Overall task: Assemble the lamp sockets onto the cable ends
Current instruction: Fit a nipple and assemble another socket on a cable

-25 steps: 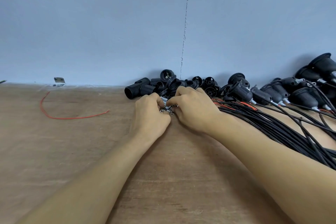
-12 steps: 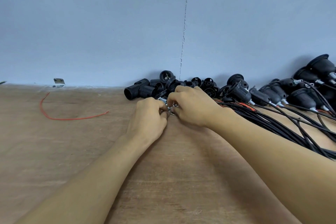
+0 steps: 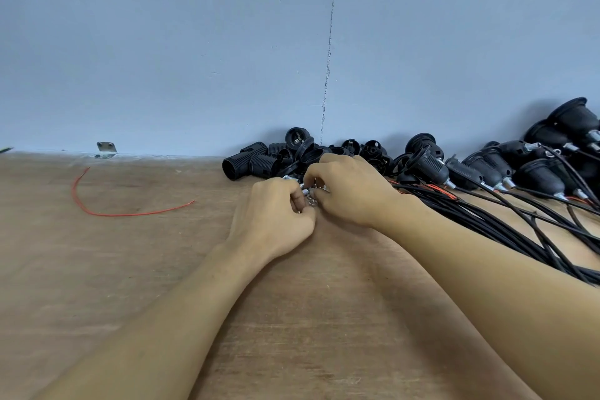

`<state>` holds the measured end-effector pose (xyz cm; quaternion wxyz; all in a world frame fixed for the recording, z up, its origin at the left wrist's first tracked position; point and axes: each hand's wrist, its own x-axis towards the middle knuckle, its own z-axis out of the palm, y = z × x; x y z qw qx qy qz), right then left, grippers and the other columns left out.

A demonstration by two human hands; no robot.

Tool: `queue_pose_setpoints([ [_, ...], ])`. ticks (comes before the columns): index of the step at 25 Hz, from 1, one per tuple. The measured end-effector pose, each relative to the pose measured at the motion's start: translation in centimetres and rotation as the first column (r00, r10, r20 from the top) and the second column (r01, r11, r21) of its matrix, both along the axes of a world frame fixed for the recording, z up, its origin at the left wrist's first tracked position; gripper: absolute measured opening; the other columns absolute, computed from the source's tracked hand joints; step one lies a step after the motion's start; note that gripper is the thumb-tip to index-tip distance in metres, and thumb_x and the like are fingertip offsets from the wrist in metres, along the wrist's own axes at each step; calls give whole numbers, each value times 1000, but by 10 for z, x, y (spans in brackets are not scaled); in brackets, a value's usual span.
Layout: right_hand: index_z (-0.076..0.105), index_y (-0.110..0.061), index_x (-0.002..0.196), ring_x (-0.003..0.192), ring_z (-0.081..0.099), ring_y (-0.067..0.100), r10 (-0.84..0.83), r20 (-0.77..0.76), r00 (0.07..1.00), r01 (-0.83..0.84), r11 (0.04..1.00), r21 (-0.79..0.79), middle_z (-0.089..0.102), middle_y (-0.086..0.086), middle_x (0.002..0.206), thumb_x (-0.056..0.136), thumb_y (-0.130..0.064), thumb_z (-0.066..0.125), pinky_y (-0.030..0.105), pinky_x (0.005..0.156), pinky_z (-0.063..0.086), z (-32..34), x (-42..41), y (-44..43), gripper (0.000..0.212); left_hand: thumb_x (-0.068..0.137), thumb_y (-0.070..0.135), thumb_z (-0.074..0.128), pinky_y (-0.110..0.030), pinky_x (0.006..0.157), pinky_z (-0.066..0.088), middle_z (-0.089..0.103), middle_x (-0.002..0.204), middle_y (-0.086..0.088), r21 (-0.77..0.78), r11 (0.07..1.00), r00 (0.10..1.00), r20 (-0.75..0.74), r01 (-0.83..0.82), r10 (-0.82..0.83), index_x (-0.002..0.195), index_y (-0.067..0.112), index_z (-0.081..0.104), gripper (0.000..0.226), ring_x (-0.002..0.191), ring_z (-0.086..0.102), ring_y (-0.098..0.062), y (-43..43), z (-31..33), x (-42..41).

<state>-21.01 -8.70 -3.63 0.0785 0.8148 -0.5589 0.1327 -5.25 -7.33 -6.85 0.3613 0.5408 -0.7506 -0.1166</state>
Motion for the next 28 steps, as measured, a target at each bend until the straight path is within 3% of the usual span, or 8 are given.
queue_pose_setpoints([
  [4, 65, -30, 117, 105, 58, 21, 25, 20, 999, -25, 1000, -2, 57, -3, 114, 94, -30, 58, 36, 89, 36, 2, 6, -2, 24, 77, 48, 66, -36, 62, 44, 60, 84, 9, 37, 996, 989, 129, -82, 76, 91, 25, 42, 36, 83, 60, -24, -1, 3, 3],
  [7, 65, -32, 120, 107, 58, 20, 42, 11, 999, -42, 999, 3, 57, -3, 115, 93, -29, 60, 36, 89, 36, 3, 13, -4, 28, 74, 63, 64, -37, 62, 46, 63, 93, 1, 79, 983, 965, 218, -168, 147, 97, 21, 44, 52, 88, 63, -29, -3, 5, 8],
  [13, 68, -30, 110, 108, 58, 20, 38, -68, 997, -39, 999, -15, 58, -4, 113, 93, -34, 61, 37, 91, 36, 4, 13, -7, 19, 77, 54, 69, -36, 66, 52, 63, 82, 7, 48, 989, 979, 157, -139, 130, 72, 24, 57, 34, 82, 63, -24, -1, 3, 7],
  [18, 69, -30, 108, 105, 59, 21, 75, -128, 989, -82, 996, -44, 58, -4, 110, 94, -32, 60, 37, 90, 37, 4, 11, -7, 17, 83, 46, 70, -32, 64, 49, 66, 84, 9, 27, 993, 985, 138, -112, 108, 73, 28, 64, 22, 86, 65, -20, -5, 0, 8],
  [22, 68, -30, 109, 103, 60, 22, 97, -115, 989, -99, 995, -6, 57, -3, 109, 94, -35, 61, 37, 92, 39, 9, 7, -9, 17, 85, 43, 72, -38, 78, 53, 60, 91, 8, 9, 998, 993, 97, -68, 66, 81, 28, 70, 16, 92, 61, -18, -5, 0, 10],
  [26, 67, -24, 108, 102, 60, 21, 134, -183, 974, -143, 989, -34, 58, -3, 111, 98, -34, 56, 35, 91, 38, 7, 3, -11, 18, 83, 40, 77, -36, 75, 52, 57, 83, 13, 4, 999, 997, 68, -47, 46, 76, 27, 71, 16, 86, 60, -17, -6, 0, 12],
  [28, 65, -22, 109, 101, 59, 20, 117, -124, 985, -128, 988, -84, 58, -3, 111, 100, -34, 53, 34, 91, 36, 7, -1, -10, 20, 82, 38, 79, -35, 73, 52, 59, 81, 14, 4, 999, 998, 47, -47, 47, 76, 26, 71, 15, 83, 61, -14, -7, -1, 12],
])
